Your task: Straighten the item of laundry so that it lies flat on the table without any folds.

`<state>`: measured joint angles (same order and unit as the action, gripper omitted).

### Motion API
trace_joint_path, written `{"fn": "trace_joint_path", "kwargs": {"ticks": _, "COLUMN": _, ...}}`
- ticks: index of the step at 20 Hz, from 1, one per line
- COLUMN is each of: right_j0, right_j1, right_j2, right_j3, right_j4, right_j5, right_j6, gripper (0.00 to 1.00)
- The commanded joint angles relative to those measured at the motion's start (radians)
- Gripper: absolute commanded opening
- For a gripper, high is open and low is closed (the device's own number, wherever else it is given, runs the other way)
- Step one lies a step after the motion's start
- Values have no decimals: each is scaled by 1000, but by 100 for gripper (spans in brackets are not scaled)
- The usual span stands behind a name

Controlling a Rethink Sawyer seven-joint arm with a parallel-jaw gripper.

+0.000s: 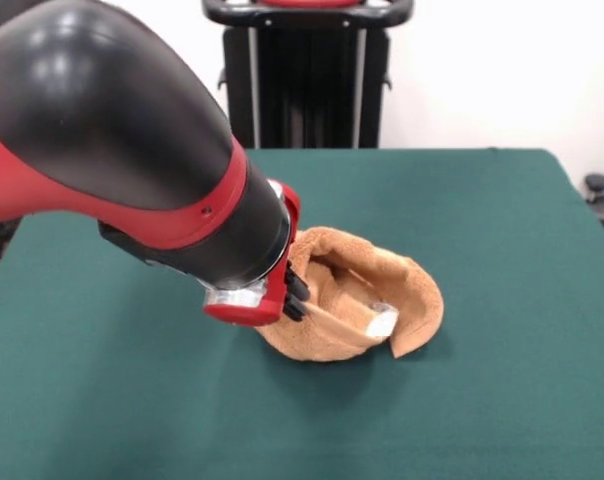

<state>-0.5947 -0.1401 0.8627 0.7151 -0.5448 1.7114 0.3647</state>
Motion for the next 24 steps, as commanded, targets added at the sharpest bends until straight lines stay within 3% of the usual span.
{"fn": "trace_joint_path", "kwargs": {"ticks": 1, "right_j0": 52, "right_j1": -27, "right_j2": 17, "right_j3": 6, "right_j4": -12, "right_j5": 11, "right_j6": -216, "gripper": 0}}
{"fn": "trace_joint_path", "kwargs": {"ticks": 13, "right_j0": -1, "right_j1": -44, "right_j2": -2, "right_j3": -21, "right_j4": -59, "right_j5": -92, "right_j6": -248, "gripper": 0}}
{"fn": "trace_joint_path", "kwargs": {"ticks": 24, "right_j0": -3, "right_j1": -31, "right_j2": 27, "right_j3": -181, "right_j4": -90, "right_j5": -4, "right_j6": -280, "gripper": 0}}
